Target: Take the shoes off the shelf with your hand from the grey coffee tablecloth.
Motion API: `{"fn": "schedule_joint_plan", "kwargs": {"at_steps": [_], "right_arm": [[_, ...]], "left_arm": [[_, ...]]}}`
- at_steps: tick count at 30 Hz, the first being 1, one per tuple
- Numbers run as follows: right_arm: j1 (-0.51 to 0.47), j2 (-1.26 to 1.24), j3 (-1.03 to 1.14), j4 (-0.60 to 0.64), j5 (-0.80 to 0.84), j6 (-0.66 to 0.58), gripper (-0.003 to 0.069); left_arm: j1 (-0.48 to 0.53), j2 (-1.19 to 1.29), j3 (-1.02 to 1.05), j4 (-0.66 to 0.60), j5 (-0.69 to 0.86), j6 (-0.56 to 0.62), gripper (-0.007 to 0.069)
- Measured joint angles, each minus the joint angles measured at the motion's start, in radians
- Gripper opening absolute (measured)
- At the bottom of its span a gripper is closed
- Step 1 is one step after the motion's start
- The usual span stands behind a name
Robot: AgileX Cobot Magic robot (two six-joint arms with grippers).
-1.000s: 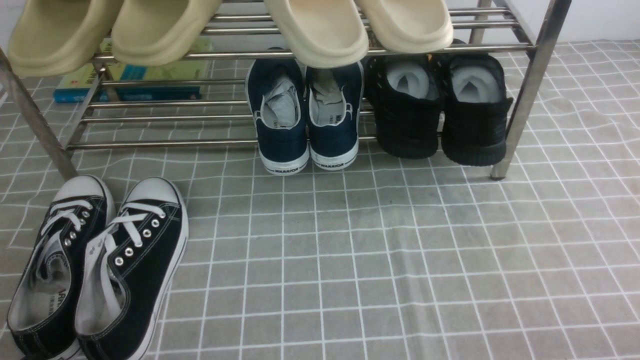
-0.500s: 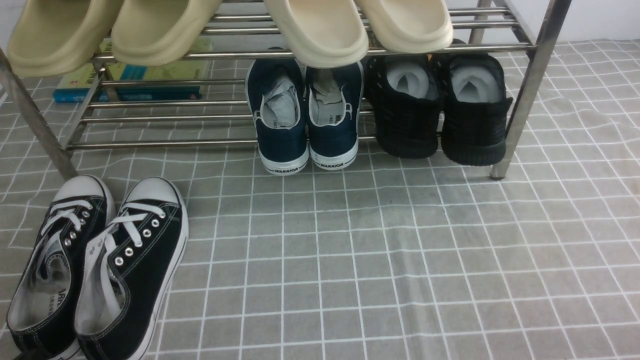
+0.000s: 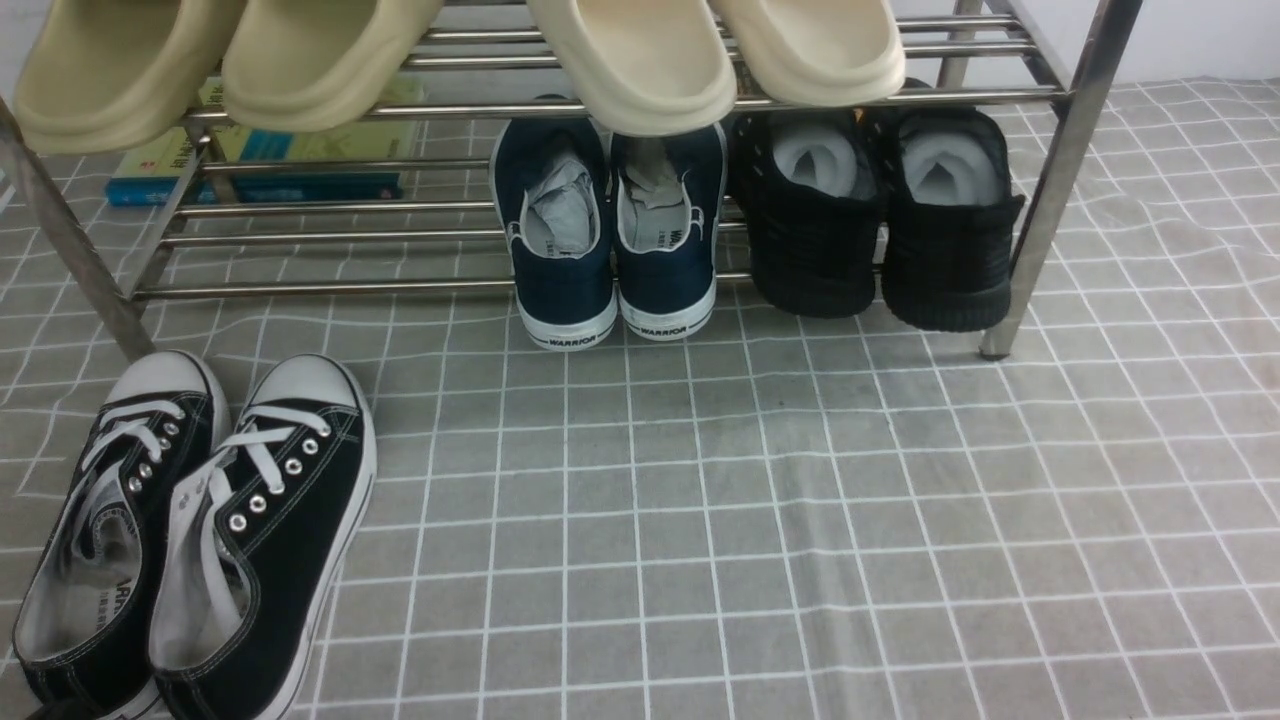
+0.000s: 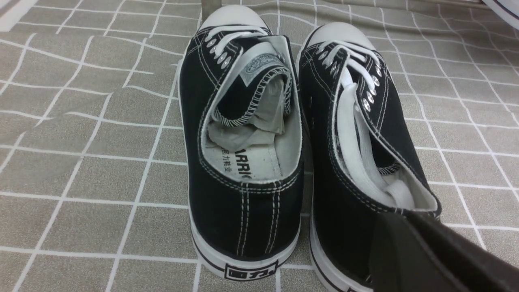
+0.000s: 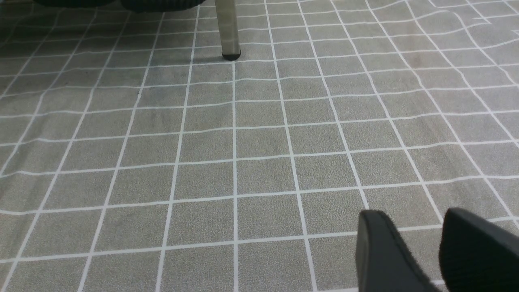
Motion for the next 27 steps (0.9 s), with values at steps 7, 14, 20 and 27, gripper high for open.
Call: {"fn": "schedule_joint_plan", "kwargs": {"at_steps": [7, 14, 20, 27], "right_arm": [[0.0, 0.0, 0.0, 0.0, 0.0, 0.0, 0.0239], [0.0, 0.0, 0.0, 0.0, 0.0, 0.0, 0.0239], [0.0, 0.0, 0.0, 0.0, 0.0, 0.0, 0.0239], [0.0, 0.0, 0.0, 0.0, 0.0, 0.0, 0.0239]], "left_arm": [[0.0, 0.0, 0.0, 0.001, 0.0, -0.001, 0.0056], [0.0, 0.0, 0.0, 0.002, 0.0, -0.001, 0.0069], [0.0, 0.0, 0.0, 0.002, 0.0, -0.001, 0.0076], [0.0, 0.0, 0.0, 0.003, 0.0, -0.001, 0.0084]]}}
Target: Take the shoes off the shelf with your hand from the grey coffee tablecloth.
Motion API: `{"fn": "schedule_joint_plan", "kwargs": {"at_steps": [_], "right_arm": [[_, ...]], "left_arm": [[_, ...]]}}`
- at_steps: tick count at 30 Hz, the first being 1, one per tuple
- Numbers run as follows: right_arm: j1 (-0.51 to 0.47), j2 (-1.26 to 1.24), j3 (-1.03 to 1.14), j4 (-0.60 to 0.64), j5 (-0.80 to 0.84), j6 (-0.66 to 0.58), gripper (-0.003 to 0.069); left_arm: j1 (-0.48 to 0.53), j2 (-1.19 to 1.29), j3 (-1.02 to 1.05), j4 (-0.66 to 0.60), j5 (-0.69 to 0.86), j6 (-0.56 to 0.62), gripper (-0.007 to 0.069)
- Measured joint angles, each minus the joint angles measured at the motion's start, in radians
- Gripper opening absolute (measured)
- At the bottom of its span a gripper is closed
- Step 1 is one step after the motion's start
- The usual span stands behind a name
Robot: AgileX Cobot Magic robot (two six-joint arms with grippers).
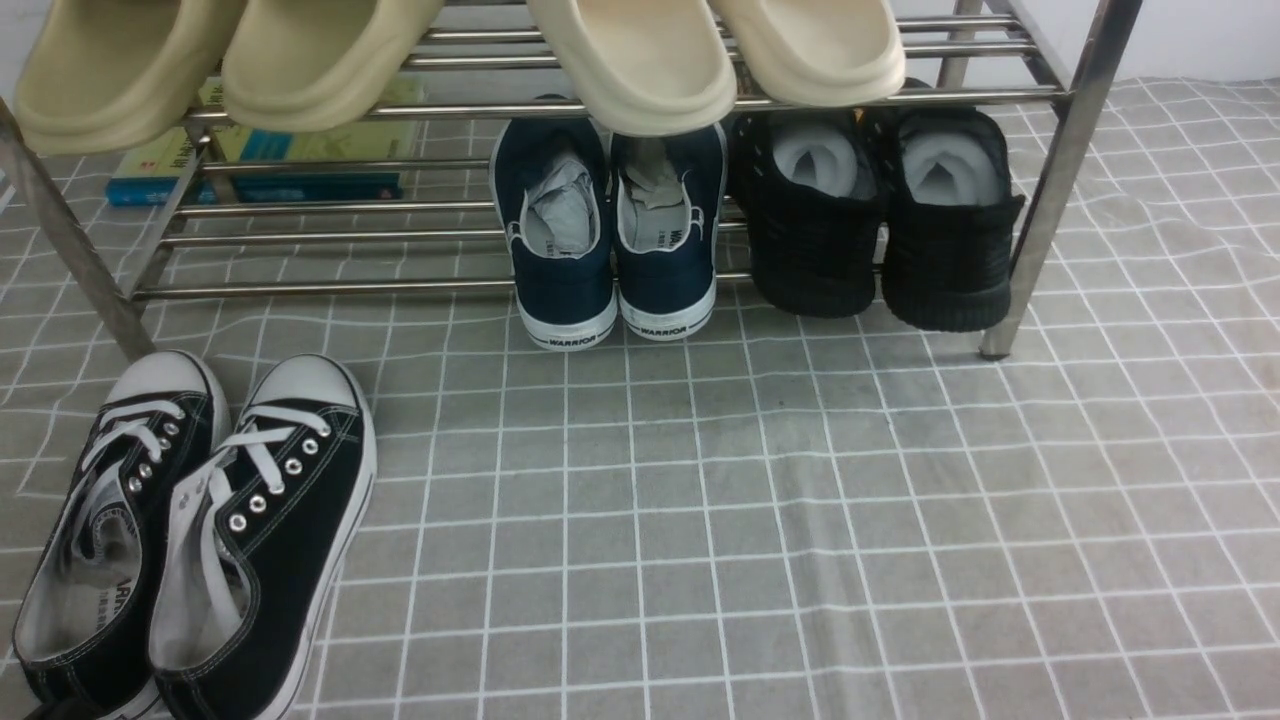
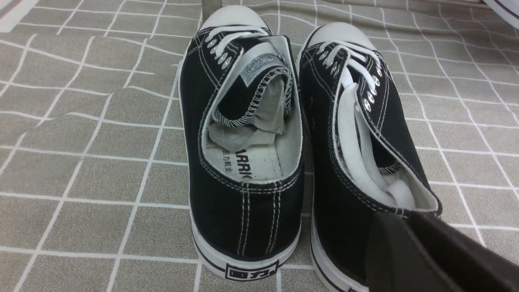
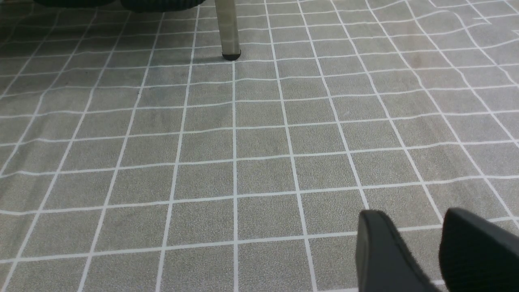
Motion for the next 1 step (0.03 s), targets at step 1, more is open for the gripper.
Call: {"fn": "schedule_joint_plan", "kwargs": {"at_steps": [1], "right_arm": [[0.0, 0.0, 0.0, 0.0, 0.0, 0.0, 0.0239]], "left_arm": [[0.0, 0.0, 0.0, 0.0, 0.0, 0.0, 0.0085]]}}
